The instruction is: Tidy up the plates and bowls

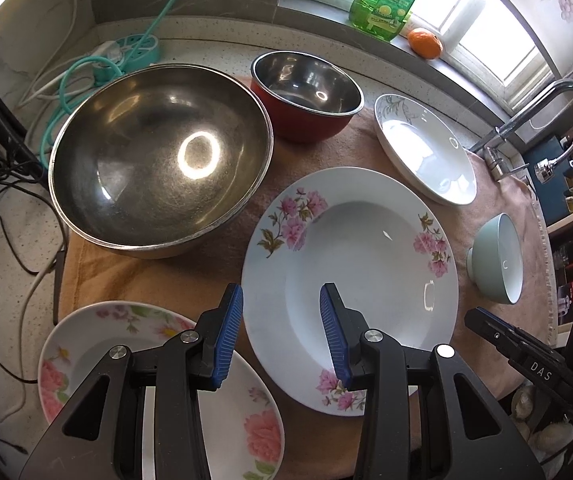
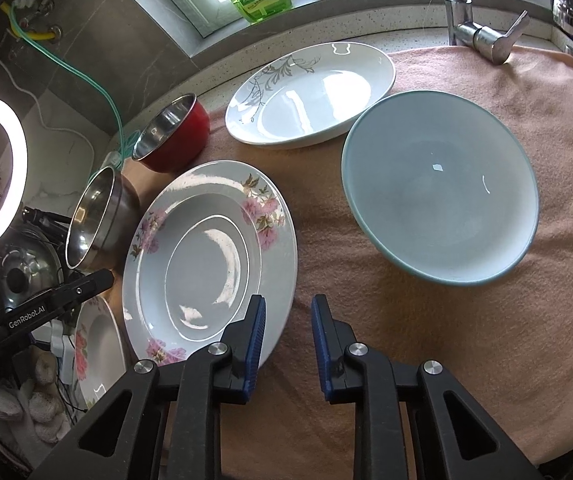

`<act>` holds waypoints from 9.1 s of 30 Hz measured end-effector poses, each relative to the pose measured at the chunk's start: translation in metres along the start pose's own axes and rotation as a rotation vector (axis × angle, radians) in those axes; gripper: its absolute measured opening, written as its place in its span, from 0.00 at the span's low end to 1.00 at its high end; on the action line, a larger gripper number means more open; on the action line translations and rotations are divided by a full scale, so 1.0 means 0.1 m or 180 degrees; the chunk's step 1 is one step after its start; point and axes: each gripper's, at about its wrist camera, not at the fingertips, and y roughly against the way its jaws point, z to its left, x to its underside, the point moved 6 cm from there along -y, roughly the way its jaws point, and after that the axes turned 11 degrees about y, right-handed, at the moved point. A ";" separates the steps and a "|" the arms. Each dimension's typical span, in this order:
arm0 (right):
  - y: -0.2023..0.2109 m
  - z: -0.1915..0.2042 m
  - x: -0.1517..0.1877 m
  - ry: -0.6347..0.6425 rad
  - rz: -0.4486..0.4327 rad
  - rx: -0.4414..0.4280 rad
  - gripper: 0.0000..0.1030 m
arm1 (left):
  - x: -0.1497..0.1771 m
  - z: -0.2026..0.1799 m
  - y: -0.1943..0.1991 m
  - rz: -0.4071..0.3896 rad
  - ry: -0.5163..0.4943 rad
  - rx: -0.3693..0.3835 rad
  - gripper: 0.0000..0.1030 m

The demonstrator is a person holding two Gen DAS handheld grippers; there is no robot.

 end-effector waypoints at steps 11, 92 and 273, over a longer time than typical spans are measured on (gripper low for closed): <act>-0.12 0.01 -0.03 -0.0023 0.0044 0.0029 0.19 | -0.06 0.00 -0.12 0.0039 0.0003 -0.0048 0.35; -0.15 -0.12 -0.06 -0.0238 0.0113 -0.0111 0.14 | -0.04 -0.12 -0.31 0.0248 -0.0029 -0.0063 0.27; -0.01 1.58 0.03 0.1597 -0.0042 0.0028 0.37 | 0.78 1.55 0.86 -0.0612 0.1046 -0.0612 0.33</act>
